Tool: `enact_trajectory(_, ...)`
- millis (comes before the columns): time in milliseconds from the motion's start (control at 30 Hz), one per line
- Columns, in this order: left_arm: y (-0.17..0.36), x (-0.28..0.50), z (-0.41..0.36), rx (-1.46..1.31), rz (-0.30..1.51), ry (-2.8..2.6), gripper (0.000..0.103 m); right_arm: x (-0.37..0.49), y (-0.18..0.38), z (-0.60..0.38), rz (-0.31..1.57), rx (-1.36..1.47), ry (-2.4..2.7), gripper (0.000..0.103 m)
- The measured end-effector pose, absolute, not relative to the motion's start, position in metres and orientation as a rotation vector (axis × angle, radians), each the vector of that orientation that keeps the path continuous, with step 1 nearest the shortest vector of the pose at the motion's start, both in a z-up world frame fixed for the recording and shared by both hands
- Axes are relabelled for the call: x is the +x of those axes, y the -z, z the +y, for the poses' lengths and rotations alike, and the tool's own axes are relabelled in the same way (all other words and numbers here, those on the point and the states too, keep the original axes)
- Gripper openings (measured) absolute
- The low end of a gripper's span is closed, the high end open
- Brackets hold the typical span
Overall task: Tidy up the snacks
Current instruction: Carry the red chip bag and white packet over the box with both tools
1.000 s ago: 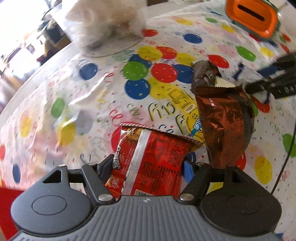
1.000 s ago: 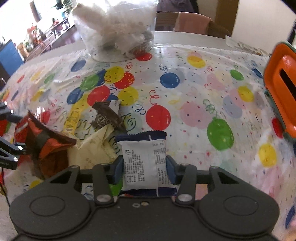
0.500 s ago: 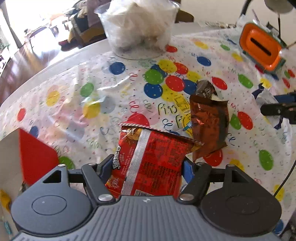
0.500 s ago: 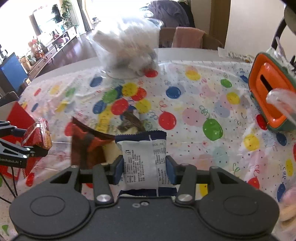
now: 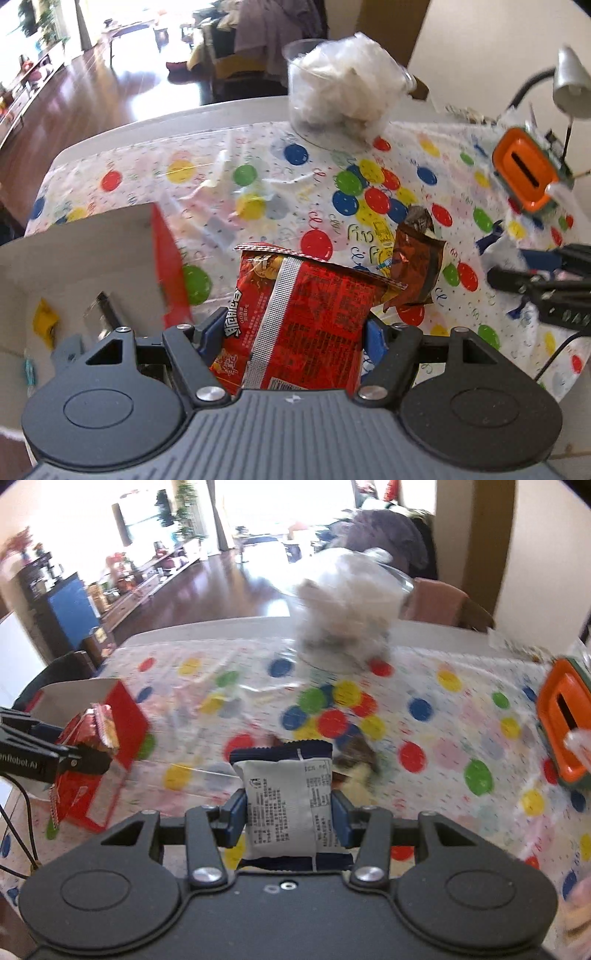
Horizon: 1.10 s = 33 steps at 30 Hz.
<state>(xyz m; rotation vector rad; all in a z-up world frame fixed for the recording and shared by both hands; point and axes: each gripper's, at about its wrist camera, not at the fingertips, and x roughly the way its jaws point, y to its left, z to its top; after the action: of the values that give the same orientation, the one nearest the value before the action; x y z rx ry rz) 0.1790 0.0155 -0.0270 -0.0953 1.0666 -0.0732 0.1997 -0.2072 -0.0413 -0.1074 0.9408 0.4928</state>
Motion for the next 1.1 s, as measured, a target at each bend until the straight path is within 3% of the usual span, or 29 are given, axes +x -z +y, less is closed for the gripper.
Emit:
enact_trajectory(467, 0.014, 0.135, 0.109, -0.153, 1.019, -0.088, 0.073, 0.174, 0.021, -0.087, 0.905, -0.151, -0.707, 0.047)
enact_trajectory(1100, 0.033, 0.128, 0.246, -0.154, 1.047, -0.329, 0.073, 0.177, 0.043, 0.068, 0.97, -0.236, -0.833, 0.047)
